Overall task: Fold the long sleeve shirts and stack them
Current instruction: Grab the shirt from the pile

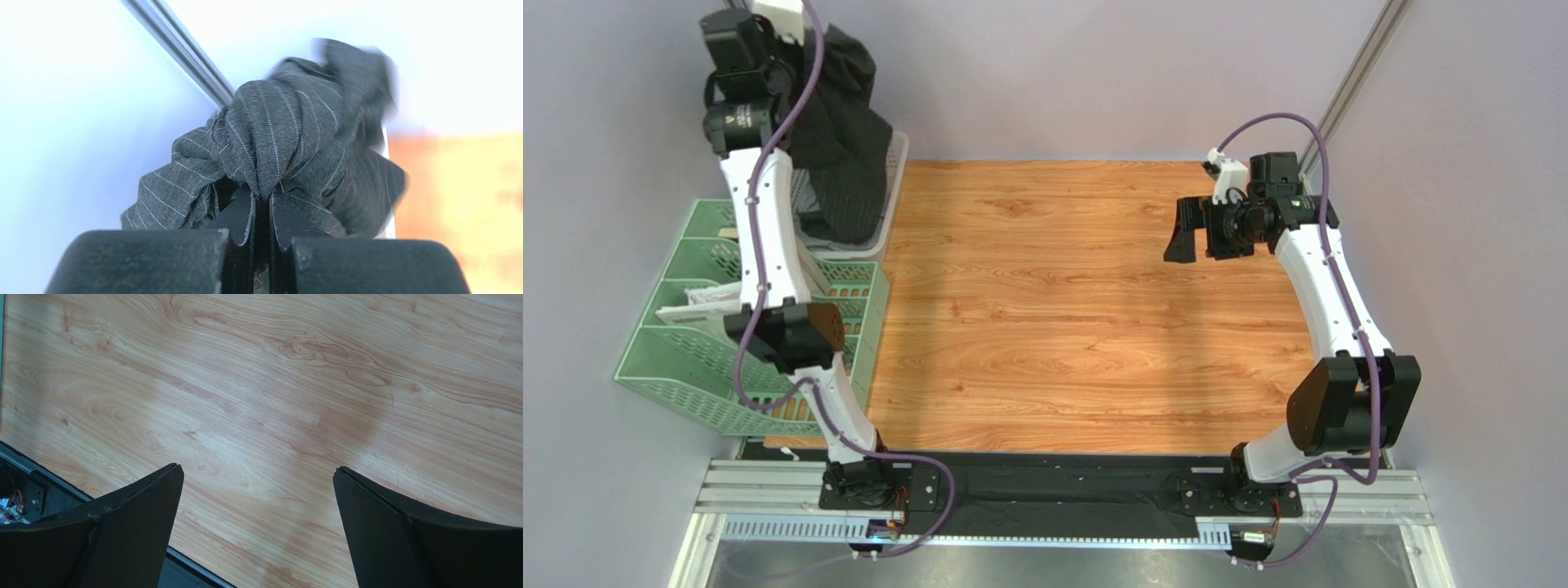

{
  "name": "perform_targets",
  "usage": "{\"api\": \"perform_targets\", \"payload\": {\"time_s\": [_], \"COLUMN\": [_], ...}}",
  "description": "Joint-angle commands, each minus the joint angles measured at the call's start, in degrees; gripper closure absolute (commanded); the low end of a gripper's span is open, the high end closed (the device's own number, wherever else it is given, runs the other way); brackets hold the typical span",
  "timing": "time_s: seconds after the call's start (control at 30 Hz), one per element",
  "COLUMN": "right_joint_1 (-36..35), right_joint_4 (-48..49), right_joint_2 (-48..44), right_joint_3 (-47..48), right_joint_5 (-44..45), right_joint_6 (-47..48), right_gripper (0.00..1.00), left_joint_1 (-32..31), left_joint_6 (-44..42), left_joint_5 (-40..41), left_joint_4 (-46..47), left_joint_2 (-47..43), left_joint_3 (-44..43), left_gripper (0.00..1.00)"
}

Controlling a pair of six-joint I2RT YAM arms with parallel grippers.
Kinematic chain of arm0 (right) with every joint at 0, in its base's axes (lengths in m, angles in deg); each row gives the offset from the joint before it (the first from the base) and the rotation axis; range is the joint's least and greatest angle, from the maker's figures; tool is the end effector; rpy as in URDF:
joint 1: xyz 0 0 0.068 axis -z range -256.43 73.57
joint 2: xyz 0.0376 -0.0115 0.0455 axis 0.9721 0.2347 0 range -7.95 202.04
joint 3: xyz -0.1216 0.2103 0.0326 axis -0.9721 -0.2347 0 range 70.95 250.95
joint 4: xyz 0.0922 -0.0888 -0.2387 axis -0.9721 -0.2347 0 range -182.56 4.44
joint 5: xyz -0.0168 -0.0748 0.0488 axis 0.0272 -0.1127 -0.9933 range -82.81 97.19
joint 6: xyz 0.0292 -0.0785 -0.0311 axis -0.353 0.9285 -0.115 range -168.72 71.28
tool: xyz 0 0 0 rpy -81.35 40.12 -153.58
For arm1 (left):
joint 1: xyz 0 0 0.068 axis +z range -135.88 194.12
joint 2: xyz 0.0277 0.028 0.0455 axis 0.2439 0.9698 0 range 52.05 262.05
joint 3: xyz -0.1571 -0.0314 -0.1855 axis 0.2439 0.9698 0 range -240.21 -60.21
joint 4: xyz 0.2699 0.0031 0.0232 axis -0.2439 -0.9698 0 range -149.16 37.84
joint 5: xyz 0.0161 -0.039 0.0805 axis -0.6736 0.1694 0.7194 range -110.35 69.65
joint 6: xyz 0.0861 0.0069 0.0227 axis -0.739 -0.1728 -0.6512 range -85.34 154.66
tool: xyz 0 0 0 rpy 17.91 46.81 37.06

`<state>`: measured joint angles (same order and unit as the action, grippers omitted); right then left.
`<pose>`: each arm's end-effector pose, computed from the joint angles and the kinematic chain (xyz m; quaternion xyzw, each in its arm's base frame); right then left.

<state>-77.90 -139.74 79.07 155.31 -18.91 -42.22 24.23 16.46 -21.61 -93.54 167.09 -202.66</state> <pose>0.3439 0.0438 0.2747 -0.1292 0.9269 0.2041 0.2872 0.4605 0.0804 0.4602 0.0623 0.7854 0.1422 0.5992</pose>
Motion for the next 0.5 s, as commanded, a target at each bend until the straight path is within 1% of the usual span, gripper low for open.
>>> {"api": "perform_targets", "payload": {"time_s": [0.0,0.03,0.07,0.1,0.17,0.33,0.4,0.47], "right_joint_1": [-0.28,-0.28,-0.28,-0.28,-0.37,-0.2,-0.28,-0.28], "right_joint_4": [0.38,0.47,0.38,0.38,0.47,0.65,0.65,0.56], "right_joint_2": [-0.8,-0.98,-0.98,-1.07,-1.24,-1.68,-1.86,-1.86], "right_joint_3": [0.9,0.9,0.81,0.9,0.81,0.46,0.55,0.63], "right_joint_5": [-1.4,-1.4,-1.49,-1.58,-1.58,-1.49,-1.31,-1.14], "right_joint_6": [0.0,0.0,-0.09,-0.09,-0.09,-0.09,-0.17,-0.26], "right_gripper": [0.0,0.0,0.0,0.0,0.0,0.0,0.0,0.0], "left_joint_1": [-0.09,-0.18,-0.18,-0.44,-1.66,-9.92,-15.79,-19.49], "left_joint_6": [5.35,6.49,9.73,11.06,14.31,16.87,17.84,17.93], "left_joint_5": [-3.21,-4.53,-8.11,-10.58,-14.02,-15.97,-15.09,-13.78], "left_joint_4": [10.62,11.41,12.81,13.52,16.07,18.97,20.55,22.48], "left_joint_2": [-7.02,-7.9,-9.47,-10.36,-12.99,-17.48,-18.89,-19.33], "left_joint_3": [-3.0,-3.27,-3.53,-3.97,-3.97,-4.24,-5.2,-6.78], "left_gripper": [1.0,1.0,1.0,1.0,1.0,1.0,1.0,1.0]}}
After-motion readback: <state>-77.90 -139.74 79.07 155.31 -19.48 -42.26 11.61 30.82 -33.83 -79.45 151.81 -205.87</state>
